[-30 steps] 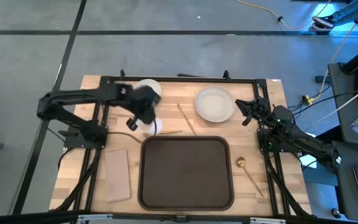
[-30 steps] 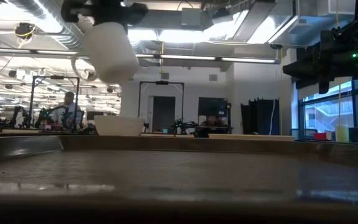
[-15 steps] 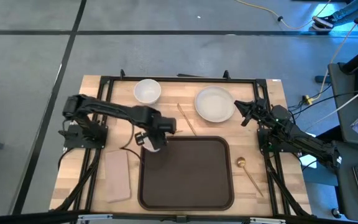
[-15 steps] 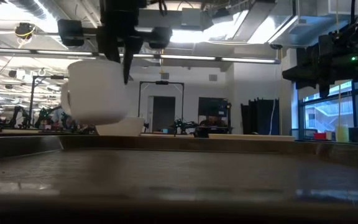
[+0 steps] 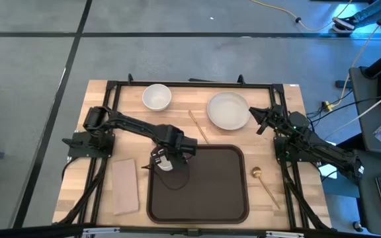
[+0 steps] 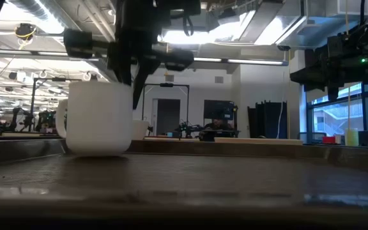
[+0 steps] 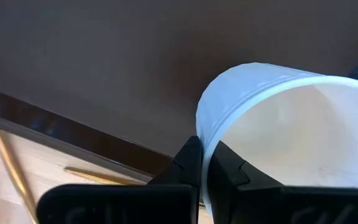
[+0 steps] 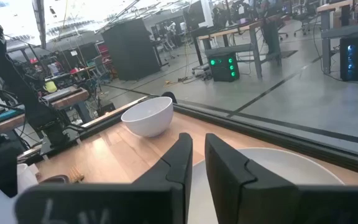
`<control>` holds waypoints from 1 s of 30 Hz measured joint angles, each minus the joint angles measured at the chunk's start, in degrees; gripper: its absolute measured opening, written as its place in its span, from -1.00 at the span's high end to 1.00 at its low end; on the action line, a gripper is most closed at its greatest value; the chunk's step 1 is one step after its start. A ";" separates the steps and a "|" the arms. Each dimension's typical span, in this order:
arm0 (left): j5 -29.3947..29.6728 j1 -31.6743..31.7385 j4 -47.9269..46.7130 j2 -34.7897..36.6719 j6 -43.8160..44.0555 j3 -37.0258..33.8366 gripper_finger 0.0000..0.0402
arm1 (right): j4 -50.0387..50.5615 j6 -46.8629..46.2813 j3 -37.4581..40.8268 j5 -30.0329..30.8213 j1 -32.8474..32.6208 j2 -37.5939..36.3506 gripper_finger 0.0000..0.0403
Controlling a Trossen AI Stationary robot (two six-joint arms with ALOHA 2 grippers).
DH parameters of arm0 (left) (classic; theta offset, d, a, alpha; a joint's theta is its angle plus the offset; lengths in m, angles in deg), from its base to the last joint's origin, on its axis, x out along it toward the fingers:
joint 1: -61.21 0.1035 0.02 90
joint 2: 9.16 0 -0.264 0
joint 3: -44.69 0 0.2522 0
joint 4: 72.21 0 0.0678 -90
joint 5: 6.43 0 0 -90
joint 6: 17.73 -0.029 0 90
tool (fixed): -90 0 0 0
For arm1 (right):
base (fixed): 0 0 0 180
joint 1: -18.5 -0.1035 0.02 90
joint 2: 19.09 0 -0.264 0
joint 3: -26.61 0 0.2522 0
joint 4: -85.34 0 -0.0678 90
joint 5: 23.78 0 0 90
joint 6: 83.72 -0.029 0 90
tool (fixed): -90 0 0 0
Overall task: Set up tray
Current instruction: Put the white mug on the black serving tray
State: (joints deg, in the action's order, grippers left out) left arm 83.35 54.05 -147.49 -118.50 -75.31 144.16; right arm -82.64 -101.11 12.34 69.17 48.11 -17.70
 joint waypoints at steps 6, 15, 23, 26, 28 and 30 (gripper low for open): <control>1.77 -0.24 -0.09 -1.01 0.00 0.28 0.97 | 0.01 -0.07 0.00 -0.05 0.01 0.00 0.77; 6.54 -0.23 0.06 -1.19 0.35 1.00 0.86 | 0.01 -0.09 0.00 -0.09 0.00 0.00 0.77; 7.17 -0.07 0.14 -1.21 2.20 2.63 0.52 | 0.01 -0.09 0.00 -0.12 0.02 0.00 0.77; 7.16 0.06 -0.43 -1.20 2.46 3.12 0.43 | 0.01 -0.10 0.00 -0.14 0.00 0.00 0.77; 7.86 0.13 -2.22 -1.20 3.08 4.50 0.39 | 0.02 -0.09 0.00 -0.14 0.01 0.00 0.77; 8.35 0.47 -5.27 -1.19 3.86 6.32 0.36 | 0.03 -0.06 0.00 -0.14 -0.01 0.00 0.77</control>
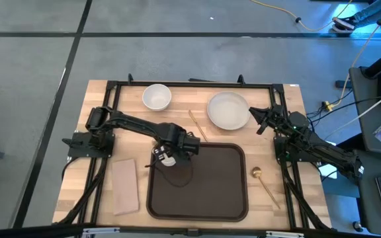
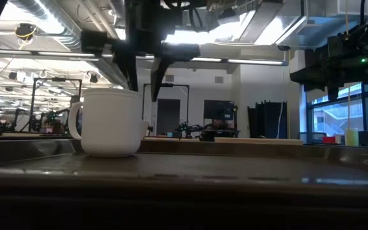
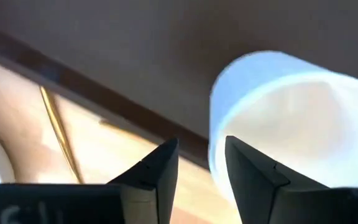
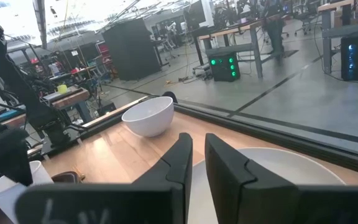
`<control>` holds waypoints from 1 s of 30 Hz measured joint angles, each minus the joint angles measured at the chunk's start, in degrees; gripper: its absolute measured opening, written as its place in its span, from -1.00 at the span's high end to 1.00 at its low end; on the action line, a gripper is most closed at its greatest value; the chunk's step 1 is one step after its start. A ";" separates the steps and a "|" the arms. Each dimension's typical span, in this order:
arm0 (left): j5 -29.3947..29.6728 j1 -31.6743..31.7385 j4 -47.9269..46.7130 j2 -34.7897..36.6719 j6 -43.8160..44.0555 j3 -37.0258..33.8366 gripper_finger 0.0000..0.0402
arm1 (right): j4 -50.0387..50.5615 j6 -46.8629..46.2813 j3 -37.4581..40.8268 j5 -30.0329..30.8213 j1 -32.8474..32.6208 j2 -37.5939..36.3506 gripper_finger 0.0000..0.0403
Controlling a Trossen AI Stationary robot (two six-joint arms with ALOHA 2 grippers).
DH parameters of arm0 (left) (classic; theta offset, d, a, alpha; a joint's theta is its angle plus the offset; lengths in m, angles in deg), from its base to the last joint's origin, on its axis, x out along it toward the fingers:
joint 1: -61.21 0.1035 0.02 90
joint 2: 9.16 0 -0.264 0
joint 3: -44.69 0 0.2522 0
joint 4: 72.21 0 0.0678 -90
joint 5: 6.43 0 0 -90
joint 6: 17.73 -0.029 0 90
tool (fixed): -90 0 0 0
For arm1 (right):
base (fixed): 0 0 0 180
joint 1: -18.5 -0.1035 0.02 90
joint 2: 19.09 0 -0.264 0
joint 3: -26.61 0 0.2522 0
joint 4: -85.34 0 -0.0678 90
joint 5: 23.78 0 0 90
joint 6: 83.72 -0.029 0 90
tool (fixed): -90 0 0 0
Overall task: Set up tray
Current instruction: Put the white mug on the black serving tray, then put the white plate on the black serving tray to the bottom right of the white mug
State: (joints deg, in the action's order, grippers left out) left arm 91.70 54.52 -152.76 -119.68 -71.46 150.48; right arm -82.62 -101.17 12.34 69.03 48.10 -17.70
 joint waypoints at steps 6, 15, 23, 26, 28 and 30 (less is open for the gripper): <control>-1.65 1.51 -9.93 0.05 6.09 7.52 0.36 | -0.03 -0.21 0.00 0.02 0.00 0.00 0.77; -10.62 9.56 -21.81 1.27 30.62 23.05 0.49 | -0.70 -9.36 0.00 0.04 -0.02 -0.02 0.77; 3.15 19.66 -16.83 12.21 50.19 23.36 0.76 | -1.85 -15.20 0.00 0.02 -0.02 -0.02 0.77; 8.66 22.28 -13.73 17.94 55.12 23.30 0.83 | -1.27 -15.37 0.00 -0.01 -0.03 -0.02 0.77; 7.97 23.73 -10.49 22.11 57.68 22.18 0.85 | -1.27 -15.40 -0.15 -1.46 -0.02 -0.02 0.77; 6.27 24.89 -6.64 26.56 59.27 19.20 0.84 | -0.99 -15.17 -1.16 -3.55 -0.02 0.02 0.75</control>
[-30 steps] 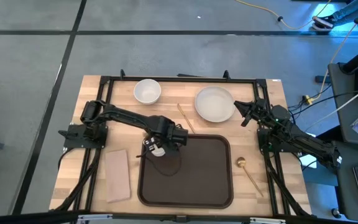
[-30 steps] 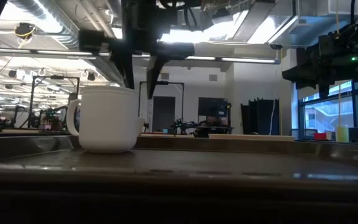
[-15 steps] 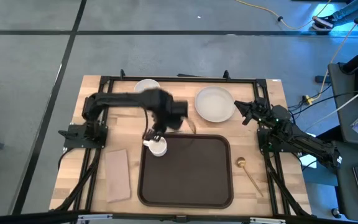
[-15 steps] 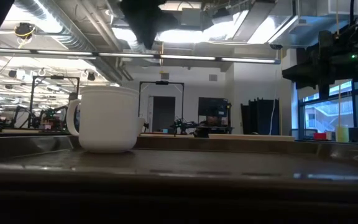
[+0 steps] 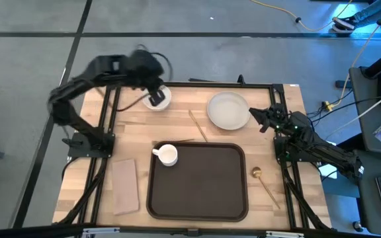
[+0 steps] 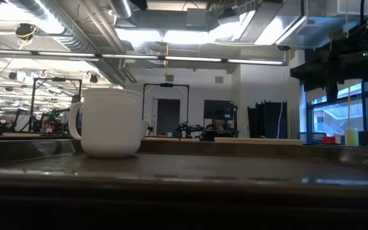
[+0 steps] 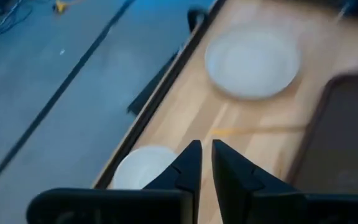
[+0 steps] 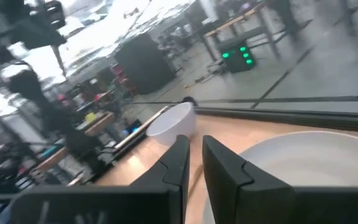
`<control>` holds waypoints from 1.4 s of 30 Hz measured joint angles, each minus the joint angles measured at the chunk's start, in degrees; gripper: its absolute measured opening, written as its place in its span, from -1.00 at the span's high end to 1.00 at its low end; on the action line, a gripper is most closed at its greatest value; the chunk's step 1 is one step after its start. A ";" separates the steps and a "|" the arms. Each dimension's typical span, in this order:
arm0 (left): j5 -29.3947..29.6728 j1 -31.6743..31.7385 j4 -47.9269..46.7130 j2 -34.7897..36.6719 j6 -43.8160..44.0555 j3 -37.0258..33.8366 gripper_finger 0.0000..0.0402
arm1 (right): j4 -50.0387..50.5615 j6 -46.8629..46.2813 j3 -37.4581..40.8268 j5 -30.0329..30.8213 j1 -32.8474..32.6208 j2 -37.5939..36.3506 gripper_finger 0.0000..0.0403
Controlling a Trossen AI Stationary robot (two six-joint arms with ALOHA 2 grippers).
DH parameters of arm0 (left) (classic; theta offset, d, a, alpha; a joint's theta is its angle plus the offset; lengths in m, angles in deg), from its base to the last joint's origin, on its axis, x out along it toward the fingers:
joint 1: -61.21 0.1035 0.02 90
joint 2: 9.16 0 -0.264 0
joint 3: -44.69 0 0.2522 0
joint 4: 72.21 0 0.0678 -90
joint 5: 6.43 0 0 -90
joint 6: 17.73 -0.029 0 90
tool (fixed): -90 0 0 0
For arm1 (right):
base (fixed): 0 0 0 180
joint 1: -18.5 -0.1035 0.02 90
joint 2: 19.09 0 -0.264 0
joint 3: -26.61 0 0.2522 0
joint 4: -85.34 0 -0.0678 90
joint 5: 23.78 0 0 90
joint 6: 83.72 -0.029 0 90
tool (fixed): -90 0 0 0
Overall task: Set up tray
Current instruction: Put the white plate on the black serving tray to the bottom right of the white mug
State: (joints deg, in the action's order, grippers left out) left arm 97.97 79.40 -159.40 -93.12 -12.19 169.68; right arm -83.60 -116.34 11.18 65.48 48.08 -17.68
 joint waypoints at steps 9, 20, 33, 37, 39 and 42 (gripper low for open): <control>-1.02 1.24 25.70 20.89 5.20 -29.88 0.56 | 1.28 1.27 -10.02 -1.94 -0.02 1.72 0.22; -2.00 1.22 70.50 39.75 6.19 -72.32 0.33 | 14.77 0.62 -28.00 0.09 0.00 24.75 -0.27; 0.93 1.20 76.33 44.04 17.28 -82.94 0.36 | 46.68 -3.64 -51.33 13.42 5.75 64.15 -0.22; -0.43 1.20 76.31 44.04 17.20 -82.94 0.37 | 46.86 -5.93 -51.59 9.30 9.14 68.82 -0.17; -1.60 1.20 76.31 44.04 16.12 -82.94 0.37 | 46.85 -5.30 -50.84 6.48 11.33 70.88 -0.15; -3.48 1.20 76.31 44.04 14.38 -82.94 0.38 | 47.22 -4.43 -50.11 5.88 13.64 73.99 -0.11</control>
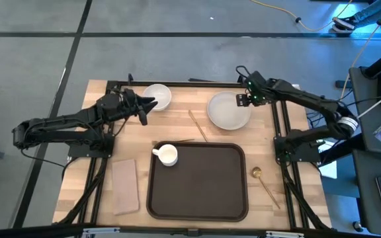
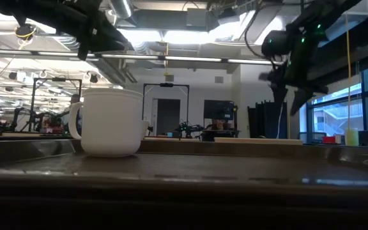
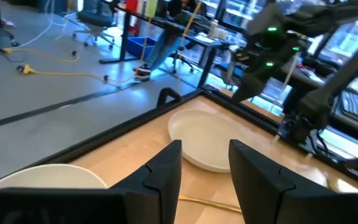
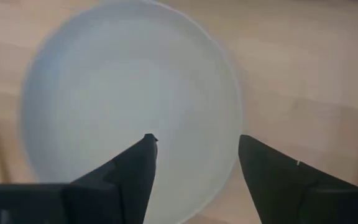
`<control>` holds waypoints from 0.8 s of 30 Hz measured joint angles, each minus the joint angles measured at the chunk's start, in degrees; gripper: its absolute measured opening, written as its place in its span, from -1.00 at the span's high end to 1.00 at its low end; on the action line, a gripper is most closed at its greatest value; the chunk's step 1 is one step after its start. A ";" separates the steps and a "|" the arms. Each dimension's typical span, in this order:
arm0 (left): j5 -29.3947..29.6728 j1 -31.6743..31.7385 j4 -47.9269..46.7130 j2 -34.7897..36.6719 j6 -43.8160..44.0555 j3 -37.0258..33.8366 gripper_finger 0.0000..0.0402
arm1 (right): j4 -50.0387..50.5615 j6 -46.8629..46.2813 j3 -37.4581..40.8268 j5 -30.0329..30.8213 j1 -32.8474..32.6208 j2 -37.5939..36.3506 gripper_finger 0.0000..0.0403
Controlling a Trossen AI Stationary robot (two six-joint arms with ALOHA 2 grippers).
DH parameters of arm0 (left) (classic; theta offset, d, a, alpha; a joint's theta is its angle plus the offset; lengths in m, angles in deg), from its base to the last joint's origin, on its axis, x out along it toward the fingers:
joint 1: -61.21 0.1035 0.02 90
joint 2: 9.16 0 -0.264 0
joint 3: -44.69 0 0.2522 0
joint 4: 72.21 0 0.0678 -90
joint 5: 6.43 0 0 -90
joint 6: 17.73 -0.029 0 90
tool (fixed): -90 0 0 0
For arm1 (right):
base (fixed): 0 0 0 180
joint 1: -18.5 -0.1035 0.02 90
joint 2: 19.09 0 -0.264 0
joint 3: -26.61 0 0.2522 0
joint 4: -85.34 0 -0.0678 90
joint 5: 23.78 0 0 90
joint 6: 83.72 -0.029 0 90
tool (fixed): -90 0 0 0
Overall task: Set up tray
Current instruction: Put the white plate on the black serving tray to the bottom right of the white mug
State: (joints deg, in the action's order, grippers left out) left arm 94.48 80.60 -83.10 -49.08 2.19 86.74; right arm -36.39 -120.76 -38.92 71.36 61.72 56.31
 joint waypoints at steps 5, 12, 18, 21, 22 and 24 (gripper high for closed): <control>-0.63 0.00 -0.02 0.00 -1.55 0.00 0.38 | -0.30 0.12 0.14 -0.15 1.49 4.01 -0.10; -0.56 0.00 -0.02 -0.02 -1.66 0.00 0.40 | -0.69 1.49 0.16 0.08 4.09 8.90 -0.09; -0.54 0.00 -0.04 -0.02 -1.66 -0.02 0.41 | -3.55 4.42 0.20 -1.47 5.85 13.65 -0.09; -0.54 0.00 -0.04 -0.02 -1.66 -0.02 0.41 | -5.60 4.47 0.20 -4.42 6.39 15.61 -0.09; -0.54 0.00 -0.04 -0.02 -1.67 -0.02 0.42 | -6.16 4.50 0.20 -4.93 6.51 16.28 -0.09; -0.54 0.00 -0.04 -0.02 -1.67 -0.02 0.43 | -6.79 4.53 0.20 -5.09 6.51 17.63 -0.08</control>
State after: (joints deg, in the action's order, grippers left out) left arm 93.94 80.60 -83.14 -49.10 0.52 86.72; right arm -43.17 -116.23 -38.72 66.27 68.23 73.94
